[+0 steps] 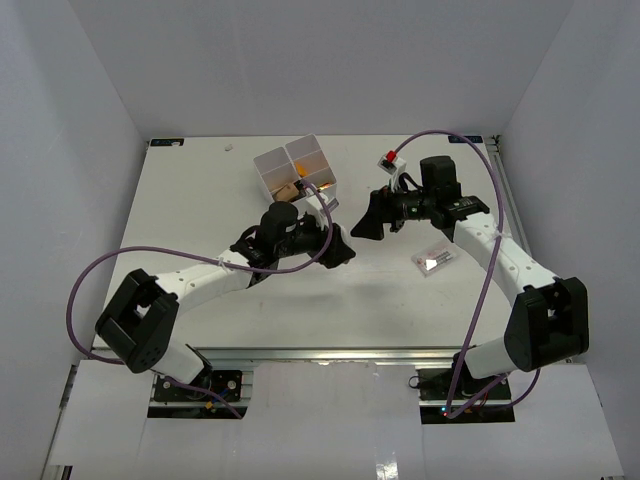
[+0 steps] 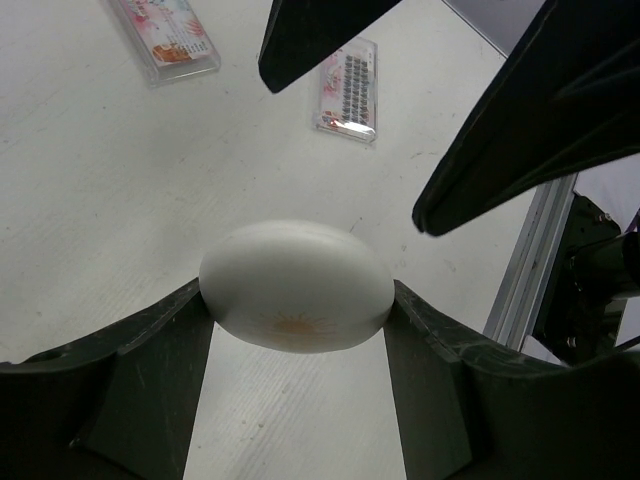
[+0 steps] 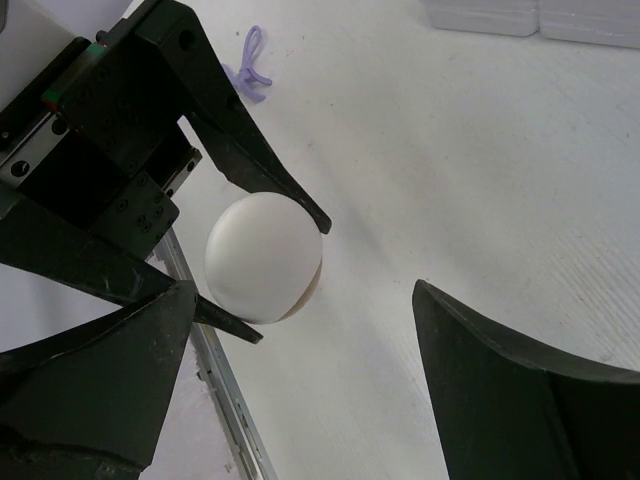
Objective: Organize the makeup
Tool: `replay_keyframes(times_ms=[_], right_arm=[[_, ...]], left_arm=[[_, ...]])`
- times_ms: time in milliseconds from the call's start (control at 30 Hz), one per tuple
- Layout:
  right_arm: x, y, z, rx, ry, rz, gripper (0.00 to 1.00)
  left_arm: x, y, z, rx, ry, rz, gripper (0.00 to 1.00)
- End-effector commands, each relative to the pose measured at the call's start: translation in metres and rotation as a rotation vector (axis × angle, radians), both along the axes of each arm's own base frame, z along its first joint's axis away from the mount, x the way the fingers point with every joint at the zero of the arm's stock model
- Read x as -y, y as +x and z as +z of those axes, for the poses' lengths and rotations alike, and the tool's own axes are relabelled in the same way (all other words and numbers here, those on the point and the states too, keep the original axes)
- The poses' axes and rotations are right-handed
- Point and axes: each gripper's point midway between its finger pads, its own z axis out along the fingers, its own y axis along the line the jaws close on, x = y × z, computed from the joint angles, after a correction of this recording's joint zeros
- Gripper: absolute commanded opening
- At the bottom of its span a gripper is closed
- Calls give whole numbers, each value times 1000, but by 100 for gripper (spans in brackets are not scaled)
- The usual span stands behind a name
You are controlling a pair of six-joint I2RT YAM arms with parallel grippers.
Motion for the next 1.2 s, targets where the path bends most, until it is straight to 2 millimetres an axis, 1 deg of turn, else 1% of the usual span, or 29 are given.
replay_keyframes(times_ms=[0,67,233,367,533,700,800,867,967,1033,1067,1133,1167], right_arm=[[-8,8,9,33,-24,-11,93],[-10,7,9,31,-29,-7,92],[-14,5,8,30,-46,-10,89],[-19,1,-2,12,-83,-18,85],[-18,3,-18,-8,-134,-54,69],[-20,7,-21,-14,-156,-65,58],[-20,9,-19,-6,-166,-70,49],[-21,8,-20,-10,-170,-67,45],[-21,6,-20,-8,-166,-54,38],[-21,4,-19,-2,-169,-43,34],[-20,4,-18,1,-170,-38,32],[-21,0,-15,4,-163,-24,29],[-22,-2,-14,3,-155,-13,28]], left_arm=[[17,6,25,85,-22,-26,25],[22,5,22,80,-13,-32,25],[25,7,21,79,-7,-32,25],[28,8,23,81,-9,-28,25],[30,9,27,86,-21,-17,25],[31,8,24,75,-24,-16,25],[30,9,21,67,-22,-3,25],[29,9,21,68,-23,2,27],[28,9,22,62,-28,15,30],[26,10,24,60,-33,27,34],[26,10,26,60,-37,34,37],[24,12,29,62,-41,46,48],[24,12,30,61,-43,50,51]])
